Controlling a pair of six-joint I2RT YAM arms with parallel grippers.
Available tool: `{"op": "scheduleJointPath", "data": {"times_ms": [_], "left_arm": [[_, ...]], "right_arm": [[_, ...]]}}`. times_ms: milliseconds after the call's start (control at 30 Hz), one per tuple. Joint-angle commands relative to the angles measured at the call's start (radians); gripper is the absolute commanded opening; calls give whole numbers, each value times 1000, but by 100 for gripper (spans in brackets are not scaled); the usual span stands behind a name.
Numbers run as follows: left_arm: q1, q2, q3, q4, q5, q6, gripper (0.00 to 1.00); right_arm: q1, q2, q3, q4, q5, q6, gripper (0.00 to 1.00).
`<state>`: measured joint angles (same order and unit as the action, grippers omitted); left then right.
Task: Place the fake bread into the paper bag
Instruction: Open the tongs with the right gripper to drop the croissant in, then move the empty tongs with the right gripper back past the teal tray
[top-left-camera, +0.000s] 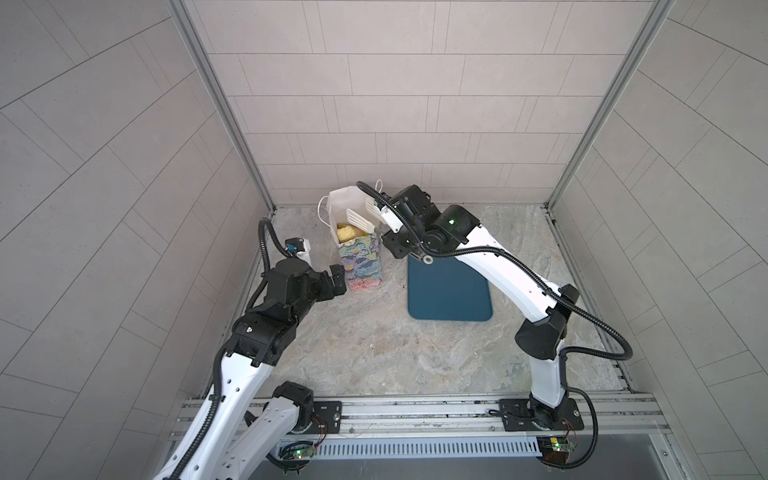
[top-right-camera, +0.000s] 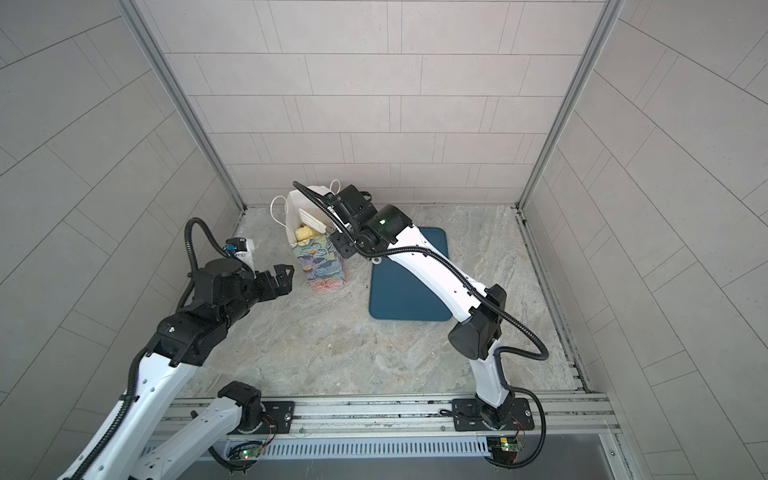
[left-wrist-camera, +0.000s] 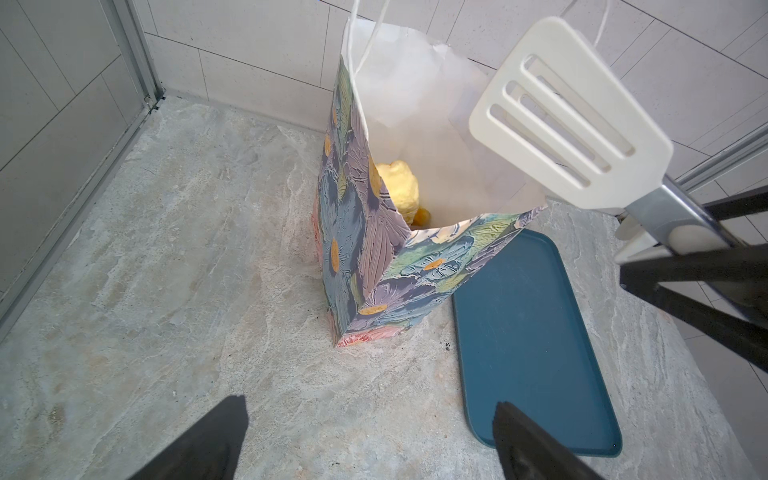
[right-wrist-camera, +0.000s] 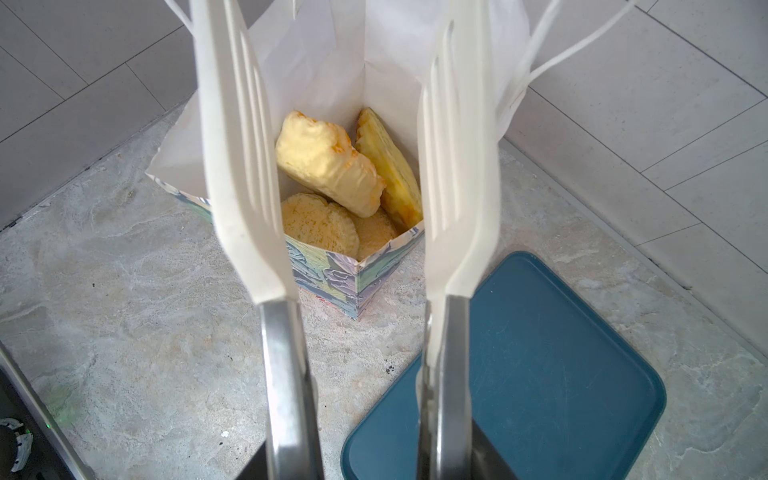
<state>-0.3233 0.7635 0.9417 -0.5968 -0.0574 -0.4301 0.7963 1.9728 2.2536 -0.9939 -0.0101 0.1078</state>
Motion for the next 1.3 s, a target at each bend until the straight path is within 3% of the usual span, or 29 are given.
{"op": "scheduleJointPath", "data": {"times_ms": [0,767,1267], "left_arm": [[-5,-27,-3,-9,-25,-6,100],[-5,-17,4,0,-12,-15,100],[-7,-13,-7,11,-27,-18,100]], "right_arm": [[4,-56,25,8,9,-13,52],[-7,-332,-264,136,165,-88,54],[-122,-543,-561,172,322,-97,55]]}}
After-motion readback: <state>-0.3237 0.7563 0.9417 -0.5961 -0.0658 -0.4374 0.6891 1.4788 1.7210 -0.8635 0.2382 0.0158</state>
